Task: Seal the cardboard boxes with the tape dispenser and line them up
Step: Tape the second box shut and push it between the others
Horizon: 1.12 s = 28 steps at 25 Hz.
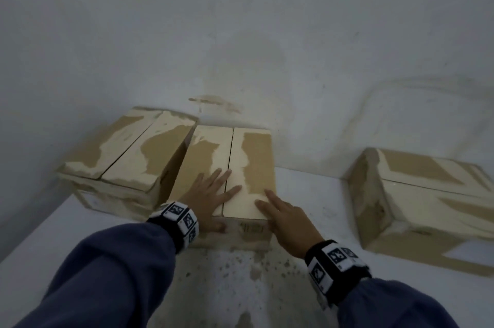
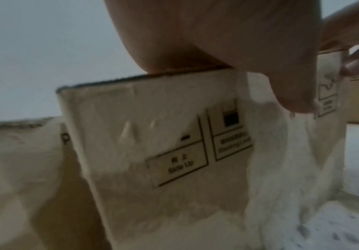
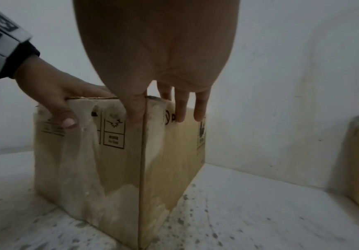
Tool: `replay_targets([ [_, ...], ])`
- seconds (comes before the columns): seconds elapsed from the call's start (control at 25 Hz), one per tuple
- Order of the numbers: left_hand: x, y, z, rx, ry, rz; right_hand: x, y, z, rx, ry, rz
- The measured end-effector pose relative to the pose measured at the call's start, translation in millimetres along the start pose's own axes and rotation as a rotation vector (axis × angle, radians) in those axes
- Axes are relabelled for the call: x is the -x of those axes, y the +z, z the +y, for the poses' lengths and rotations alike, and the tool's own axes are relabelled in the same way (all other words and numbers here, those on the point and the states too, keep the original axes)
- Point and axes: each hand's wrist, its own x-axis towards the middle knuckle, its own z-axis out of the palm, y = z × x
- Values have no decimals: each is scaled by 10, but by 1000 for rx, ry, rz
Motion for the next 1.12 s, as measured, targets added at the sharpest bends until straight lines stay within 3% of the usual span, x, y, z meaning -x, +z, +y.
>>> replay_targets([
  [0.16,17,57,381,85,7,-10,198,9,223,-76,-11,36],
  [0.44,159,56,1077,126,-125,1,764,-42,574,-218,49,69],
  [0.52,201,53,1258,148,-173,0,1026,-47,793,-253,112,5],
  [0.72,267,-17,1740,214,-292,-6,1696,7,1429,-214,399,-335],
  [0.88,234,-38,2066,234,-362,-2,2026,197,1592,-12,338,-573],
  [1.12,223,-107,2251,250,-422,-32,2180,477,1658,-11,235,-471],
])
